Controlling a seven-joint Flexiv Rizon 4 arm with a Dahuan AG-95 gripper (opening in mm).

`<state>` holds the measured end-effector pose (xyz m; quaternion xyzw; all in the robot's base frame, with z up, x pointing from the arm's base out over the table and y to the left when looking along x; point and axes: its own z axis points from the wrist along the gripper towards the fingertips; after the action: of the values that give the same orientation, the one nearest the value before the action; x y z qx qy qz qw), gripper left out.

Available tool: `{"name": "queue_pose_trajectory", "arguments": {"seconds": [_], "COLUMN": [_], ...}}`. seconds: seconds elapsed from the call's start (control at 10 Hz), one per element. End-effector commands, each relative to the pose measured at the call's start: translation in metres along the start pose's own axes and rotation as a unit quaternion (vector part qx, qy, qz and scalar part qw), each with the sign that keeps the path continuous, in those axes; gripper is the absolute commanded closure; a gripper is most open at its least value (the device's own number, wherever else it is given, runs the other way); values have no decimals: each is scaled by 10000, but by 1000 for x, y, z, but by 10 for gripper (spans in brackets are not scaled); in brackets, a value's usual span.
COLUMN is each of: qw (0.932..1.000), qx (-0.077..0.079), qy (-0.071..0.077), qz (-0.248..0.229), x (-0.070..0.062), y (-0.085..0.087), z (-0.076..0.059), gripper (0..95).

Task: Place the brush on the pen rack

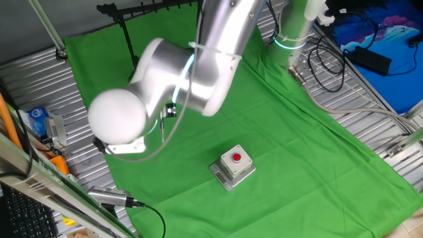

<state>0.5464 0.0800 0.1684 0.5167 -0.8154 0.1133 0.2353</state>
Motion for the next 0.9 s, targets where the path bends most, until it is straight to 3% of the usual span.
{"name": "queue_pose_trajectory", "arguments": {"seconds": [0.1,0.3,0.5,0.9], "qw": [10000,10000,9999,9976], "qx": [-2,8,6,325], "qy": [-67,-39,-108,-565], "qz": [-51,-37,18,240], "x": [-1,-1,-1,-1], "y": [0,0,0,0], "z": [-1,0,0,0], "gripper": [950,950,950,950]}}
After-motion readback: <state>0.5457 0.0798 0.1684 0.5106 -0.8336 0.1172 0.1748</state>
